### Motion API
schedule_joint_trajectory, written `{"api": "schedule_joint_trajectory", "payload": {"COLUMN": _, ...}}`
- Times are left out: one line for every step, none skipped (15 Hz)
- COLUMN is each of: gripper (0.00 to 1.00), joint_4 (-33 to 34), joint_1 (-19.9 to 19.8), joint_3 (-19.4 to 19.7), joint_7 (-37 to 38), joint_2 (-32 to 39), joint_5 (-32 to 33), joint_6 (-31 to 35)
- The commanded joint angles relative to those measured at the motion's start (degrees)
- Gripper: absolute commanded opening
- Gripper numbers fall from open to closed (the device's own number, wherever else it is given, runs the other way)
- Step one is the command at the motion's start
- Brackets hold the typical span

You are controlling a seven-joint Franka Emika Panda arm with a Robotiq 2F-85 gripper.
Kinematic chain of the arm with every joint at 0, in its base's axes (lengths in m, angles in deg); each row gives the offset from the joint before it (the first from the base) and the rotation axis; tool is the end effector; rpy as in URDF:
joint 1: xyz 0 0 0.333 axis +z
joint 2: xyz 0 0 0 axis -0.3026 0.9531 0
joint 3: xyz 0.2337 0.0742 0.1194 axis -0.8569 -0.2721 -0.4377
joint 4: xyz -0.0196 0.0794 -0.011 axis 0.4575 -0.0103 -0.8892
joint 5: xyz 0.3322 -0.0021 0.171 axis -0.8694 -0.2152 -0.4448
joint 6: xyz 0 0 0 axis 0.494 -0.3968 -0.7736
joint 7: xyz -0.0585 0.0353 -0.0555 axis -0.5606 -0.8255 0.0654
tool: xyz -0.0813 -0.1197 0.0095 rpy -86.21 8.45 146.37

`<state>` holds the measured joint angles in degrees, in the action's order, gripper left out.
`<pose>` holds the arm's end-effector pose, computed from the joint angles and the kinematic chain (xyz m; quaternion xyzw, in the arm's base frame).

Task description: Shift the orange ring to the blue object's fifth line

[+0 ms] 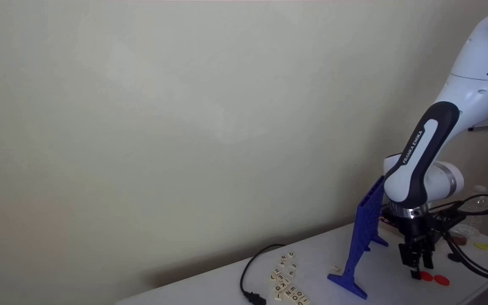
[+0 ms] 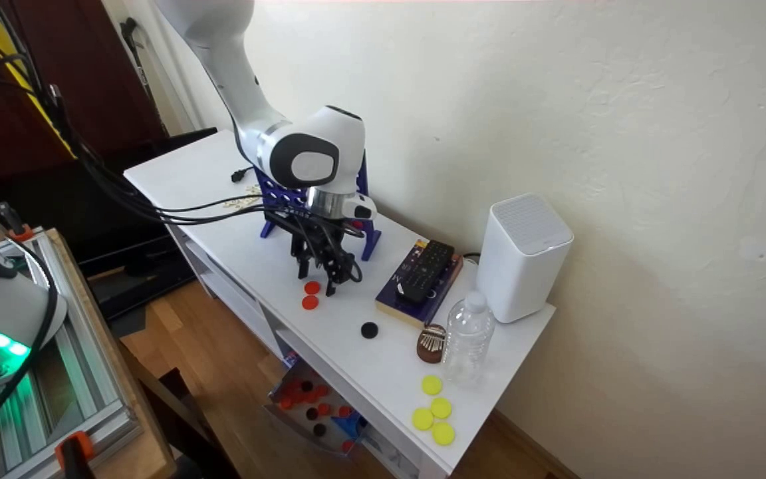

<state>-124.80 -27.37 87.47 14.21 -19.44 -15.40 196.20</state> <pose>0.4311 -0.1365 -0.0288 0.9790 0.0780 -0.1878 0.0157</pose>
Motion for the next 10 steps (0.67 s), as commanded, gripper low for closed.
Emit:
{"api": "schedule_joint_trajectory", "payload": {"gripper": 0.81, "joint_4": -1.2, "joint_1": 1.5, "joint_3": 1.0, "joint_7": 1.4, "joint_2": 0.0, "joint_5": 2.5, "joint_6": 0.0}}
{"api": "schedule_joint_trajectory", "payload": {"gripper": 0.81, "joint_4": -1.2, "joint_1": 1.7, "joint_3": 1.1, "joint_7": 1.5, "joint_2": 0.0, "joint_5": 2.8, "joint_6": -0.1}}
{"api": "schedule_joint_trajectory", "payload": {"gripper": 0.8, "joint_4": -1.2, "joint_1": 1.9, "joint_3": 1.3, "joint_7": 1.5, "joint_2": 0.0, "joint_5": 3.2, "joint_6": -0.1}}
{"api": "schedule_joint_trajectory", "payload": {"gripper": 0.81, "joint_4": -1.3, "joint_1": 2.0, "joint_3": 1.4, "joint_7": 1.5, "joint_2": 0.0, "joint_5": 3.5, "joint_6": -0.2}}
{"api": "schedule_joint_trajectory", "payload": {"gripper": 0.8, "joint_4": -1.4, "joint_1": 2.3, "joint_3": 1.6, "joint_7": 1.6, "joint_2": 0.0, "joint_5": 3.8, "joint_6": -0.2}}
{"api": "schedule_joint_trajectory", "payload": {"gripper": 0.81, "joint_4": -1.5, "joint_1": 2.5, "joint_3": 1.7, "joint_7": 1.7, "joint_2": 0.0, "joint_5": 4.0, "joint_6": -0.3}}
{"api": "schedule_joint_trajectory", "payload": {"gripper": 0.82, "joint_4": -1.6, "joint_1": 2.8, "joint_3": 1.9, "joint_7": 1.8, "joint_2": 0.0, "joint_5": 4.4, "joint_6": -0.3}}
{"api": "schedule_joint_trajectory", "payload": {"gripper": 0.81, "joint_4": -1.7, "joint_1": 3.0, "joint_3": 2.0, "joint_7": 1.9, "joint_2": 0.0, "joint_5": 4.7, "joint_6": -0.3}}
{"api": "schedule_joint_trajectory", "payload": {"gripper": 0.78, "joint_4": -1.8, "joint_1": 3.2, "joint_3": 2.1, "joint_7": 2.0, "joint_2": 0.0, "joint_5": 4.9, "joint_6": -0.3}}
{"api": "schedule_joint_trajectory", "payload": {"gripper": 0.74, "joint_4": -1.9, "joint_1": 3.3, "joint_3": 2.2, "joint_7": 2.0, "joint_2": 0.0, "joint_5": 5.2, "joint_6": -0.3}}
